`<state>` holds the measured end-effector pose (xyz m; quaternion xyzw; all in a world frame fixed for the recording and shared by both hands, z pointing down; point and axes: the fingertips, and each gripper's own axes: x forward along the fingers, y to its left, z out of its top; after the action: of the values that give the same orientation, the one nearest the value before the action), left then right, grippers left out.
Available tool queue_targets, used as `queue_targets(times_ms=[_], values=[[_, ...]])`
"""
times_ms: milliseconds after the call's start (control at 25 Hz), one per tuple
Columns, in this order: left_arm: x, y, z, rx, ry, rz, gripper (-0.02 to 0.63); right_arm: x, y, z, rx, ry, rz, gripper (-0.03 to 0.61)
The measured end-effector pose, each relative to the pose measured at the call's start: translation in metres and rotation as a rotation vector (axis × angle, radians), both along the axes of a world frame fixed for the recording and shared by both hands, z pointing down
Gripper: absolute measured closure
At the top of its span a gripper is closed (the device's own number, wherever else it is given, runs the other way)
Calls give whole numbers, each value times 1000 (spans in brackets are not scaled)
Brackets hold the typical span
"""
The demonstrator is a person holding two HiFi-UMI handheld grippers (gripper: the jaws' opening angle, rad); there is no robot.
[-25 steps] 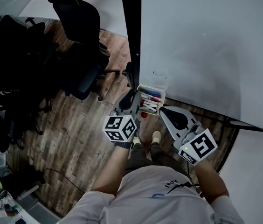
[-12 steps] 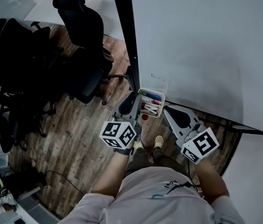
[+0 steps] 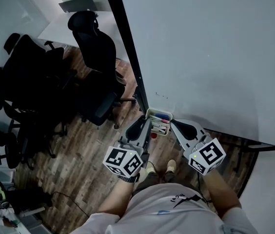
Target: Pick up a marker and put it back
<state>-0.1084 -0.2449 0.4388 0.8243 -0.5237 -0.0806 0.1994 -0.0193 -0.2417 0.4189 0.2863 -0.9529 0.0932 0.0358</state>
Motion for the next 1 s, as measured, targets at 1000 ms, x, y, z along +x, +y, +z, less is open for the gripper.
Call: queue_targets(times_ms=[1000], values=[[37,41,-76,154,-66,117,529,1,7,-48,78,-42,-22,566]])
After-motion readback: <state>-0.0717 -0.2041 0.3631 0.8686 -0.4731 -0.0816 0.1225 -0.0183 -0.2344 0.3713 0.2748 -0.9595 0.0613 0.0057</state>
